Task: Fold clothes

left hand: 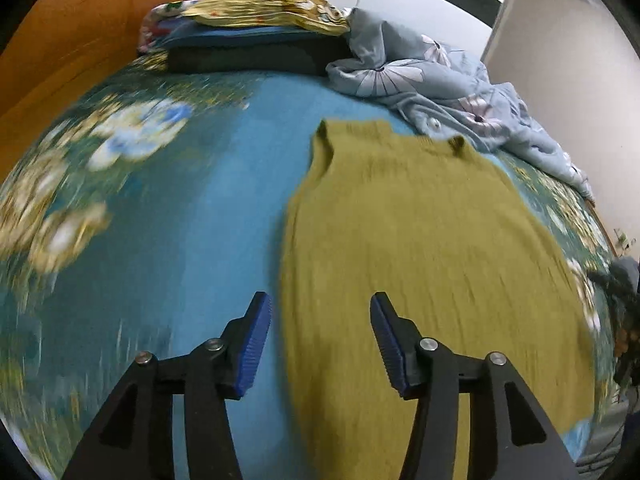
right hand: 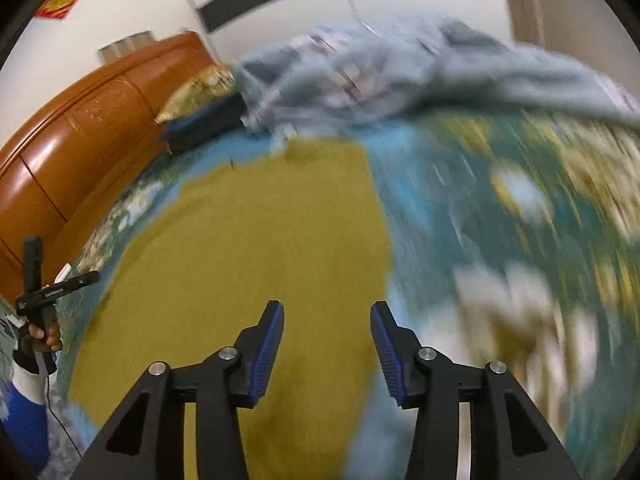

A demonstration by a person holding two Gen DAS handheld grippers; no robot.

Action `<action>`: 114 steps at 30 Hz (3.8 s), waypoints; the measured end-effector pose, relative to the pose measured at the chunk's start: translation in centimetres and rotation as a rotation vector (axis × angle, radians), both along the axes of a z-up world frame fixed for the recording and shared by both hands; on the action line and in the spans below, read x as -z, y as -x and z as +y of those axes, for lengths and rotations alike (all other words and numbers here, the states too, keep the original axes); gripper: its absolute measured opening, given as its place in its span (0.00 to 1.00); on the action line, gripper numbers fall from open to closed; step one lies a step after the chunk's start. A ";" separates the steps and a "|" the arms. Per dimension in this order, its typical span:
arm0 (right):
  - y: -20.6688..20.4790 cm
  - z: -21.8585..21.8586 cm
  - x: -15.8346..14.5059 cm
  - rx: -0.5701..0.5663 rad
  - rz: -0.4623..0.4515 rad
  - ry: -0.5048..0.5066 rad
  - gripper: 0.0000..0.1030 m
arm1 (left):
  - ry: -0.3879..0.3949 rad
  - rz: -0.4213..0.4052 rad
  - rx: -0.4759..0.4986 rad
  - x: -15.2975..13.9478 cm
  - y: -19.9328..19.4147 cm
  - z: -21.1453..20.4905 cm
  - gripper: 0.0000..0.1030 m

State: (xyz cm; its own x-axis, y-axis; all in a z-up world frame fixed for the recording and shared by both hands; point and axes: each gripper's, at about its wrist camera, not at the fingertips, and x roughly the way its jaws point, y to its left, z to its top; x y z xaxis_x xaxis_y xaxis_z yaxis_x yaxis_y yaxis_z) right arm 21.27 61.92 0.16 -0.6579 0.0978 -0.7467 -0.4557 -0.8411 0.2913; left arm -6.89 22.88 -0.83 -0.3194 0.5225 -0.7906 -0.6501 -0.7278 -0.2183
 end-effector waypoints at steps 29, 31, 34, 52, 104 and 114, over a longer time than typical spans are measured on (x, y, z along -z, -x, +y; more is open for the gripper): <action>0.0 -10.9 0.4 -0.167 0.173 0.236 0.32 | -0.217 -0.305 -0.093 2.9 -11.4 -5.8 0.52; -0.3 -11.1 0.3 -0.163 0.182 0.216 0.32 | -0.225 -0.320 -0.099 3.0 -11.3 -6.0 0.52; -2.2 -10.4 0.4 -0.120 0.206 0.213 0.32 | -0.226 -0.321 -0.099 3.2 -11.4 -6.1 0.52; 0.8 -13.4 -0.2 0.062 0.044 0.124 0.48 | -0.223 -0.292 -0.121 2.9 -11.9 -6.0 0.53; -11.9 -8.4 5.6 0.210 0.218 0.346 0.41 | -0.319 -0.305 -0.151 2.5 -12.6 -6.7 0.41; -13.9 -8.6 5.4 0.247 0.256 0.418 0.11 | -0.351 -0.276 -0.217 1.2 -13.0 -8.9 0.10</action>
State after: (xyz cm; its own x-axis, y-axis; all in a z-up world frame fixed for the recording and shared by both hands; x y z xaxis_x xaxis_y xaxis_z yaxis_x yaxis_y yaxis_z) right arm 35.20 53.36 -5.22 -0.8187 0.0019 -0.5743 -0.4958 -0.5069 0.7051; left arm 6.07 13.99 -2.08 -0.2536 0.7168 -0.6495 -0.3753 -0.6918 -0.6169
